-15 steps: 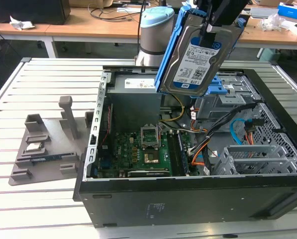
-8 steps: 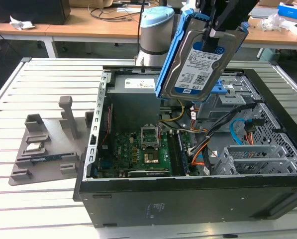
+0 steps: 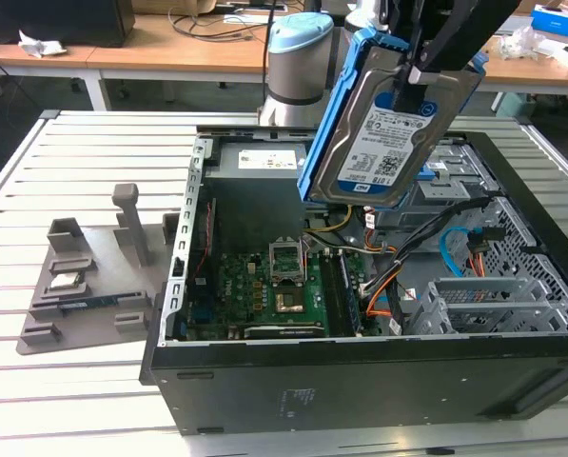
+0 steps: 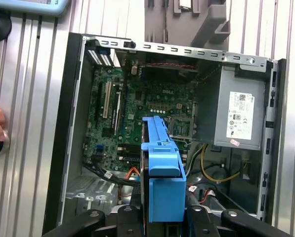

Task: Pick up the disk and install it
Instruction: 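Pick up the disk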

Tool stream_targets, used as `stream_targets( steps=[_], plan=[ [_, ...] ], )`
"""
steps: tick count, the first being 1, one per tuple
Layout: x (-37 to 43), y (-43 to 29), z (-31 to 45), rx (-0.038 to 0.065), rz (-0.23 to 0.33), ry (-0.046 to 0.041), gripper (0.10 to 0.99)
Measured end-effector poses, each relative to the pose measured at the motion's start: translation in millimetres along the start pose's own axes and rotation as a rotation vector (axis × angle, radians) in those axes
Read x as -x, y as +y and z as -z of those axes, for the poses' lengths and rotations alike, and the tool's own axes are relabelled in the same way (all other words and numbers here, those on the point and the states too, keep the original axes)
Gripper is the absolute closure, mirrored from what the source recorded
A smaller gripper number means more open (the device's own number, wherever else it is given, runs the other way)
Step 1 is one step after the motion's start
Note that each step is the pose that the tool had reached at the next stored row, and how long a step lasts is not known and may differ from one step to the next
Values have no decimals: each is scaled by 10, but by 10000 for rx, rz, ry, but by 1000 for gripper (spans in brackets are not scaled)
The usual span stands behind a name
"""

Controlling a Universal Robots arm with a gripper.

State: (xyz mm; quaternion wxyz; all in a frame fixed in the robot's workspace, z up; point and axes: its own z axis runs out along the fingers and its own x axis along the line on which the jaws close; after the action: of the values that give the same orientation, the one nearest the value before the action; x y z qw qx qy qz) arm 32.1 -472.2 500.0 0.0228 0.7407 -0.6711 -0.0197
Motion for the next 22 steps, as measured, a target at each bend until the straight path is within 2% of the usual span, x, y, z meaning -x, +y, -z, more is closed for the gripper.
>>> stream_targets(
  steps=[8,17,20,22],
  plan=[
    [-170,17,-4,0,0,0,718],
    [-554,54,-14,0,0,1,718],
    [-637,62,-16,0,0,1,718],
    [-651,64,-19,1,-194,-11,718]
  ],
)
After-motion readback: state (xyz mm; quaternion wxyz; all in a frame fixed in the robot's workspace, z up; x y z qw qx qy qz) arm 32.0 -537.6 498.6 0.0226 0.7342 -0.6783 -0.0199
